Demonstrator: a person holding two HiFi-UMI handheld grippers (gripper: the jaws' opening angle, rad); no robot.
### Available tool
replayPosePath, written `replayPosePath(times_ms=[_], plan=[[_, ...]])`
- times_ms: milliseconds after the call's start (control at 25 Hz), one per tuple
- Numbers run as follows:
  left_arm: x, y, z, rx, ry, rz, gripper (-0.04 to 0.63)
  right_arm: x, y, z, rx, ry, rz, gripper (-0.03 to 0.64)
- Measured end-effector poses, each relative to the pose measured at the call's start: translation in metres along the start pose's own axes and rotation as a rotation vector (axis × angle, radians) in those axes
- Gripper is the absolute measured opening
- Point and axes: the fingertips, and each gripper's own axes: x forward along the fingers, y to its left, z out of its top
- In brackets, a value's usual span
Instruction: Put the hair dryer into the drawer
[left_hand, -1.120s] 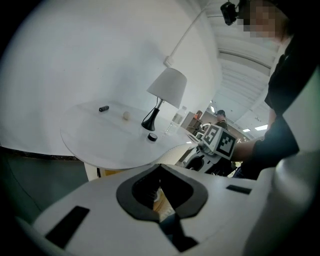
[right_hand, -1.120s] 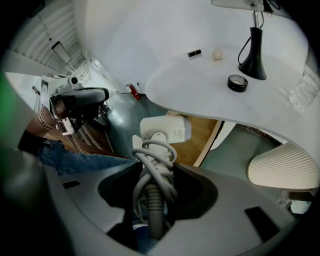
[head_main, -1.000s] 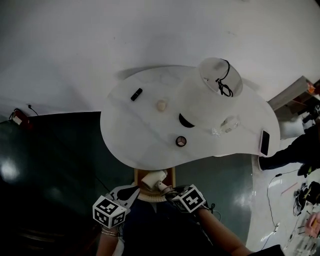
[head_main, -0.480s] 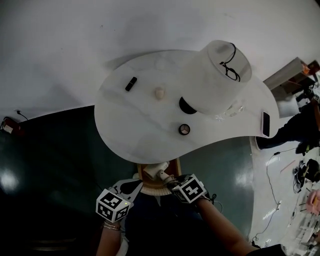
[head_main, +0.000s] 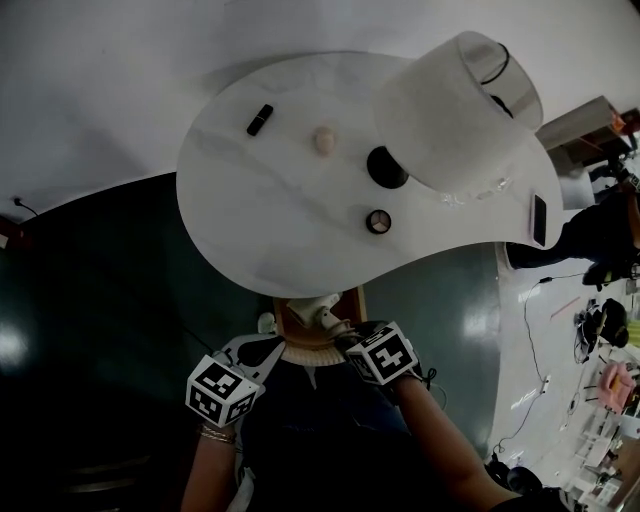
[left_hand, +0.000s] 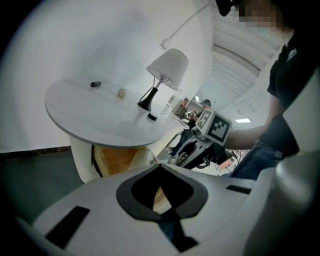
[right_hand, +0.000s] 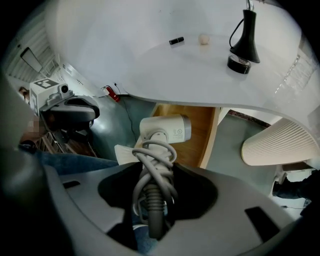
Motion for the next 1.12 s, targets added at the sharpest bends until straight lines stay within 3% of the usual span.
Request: replayPosePath(times_ms=[680,1120], plan=[[0.012,0.010,-0.023,-0.005,0.046,0.000,0.015,0.027,-0.011,-0.001,0.052,0.019,-0.008,0.207],[0.000,0.050,-0.032,-0.015,0.038,0.008,0.015,0.060,0.003,0.025,0.066,0.027,-0.027,0.207]])
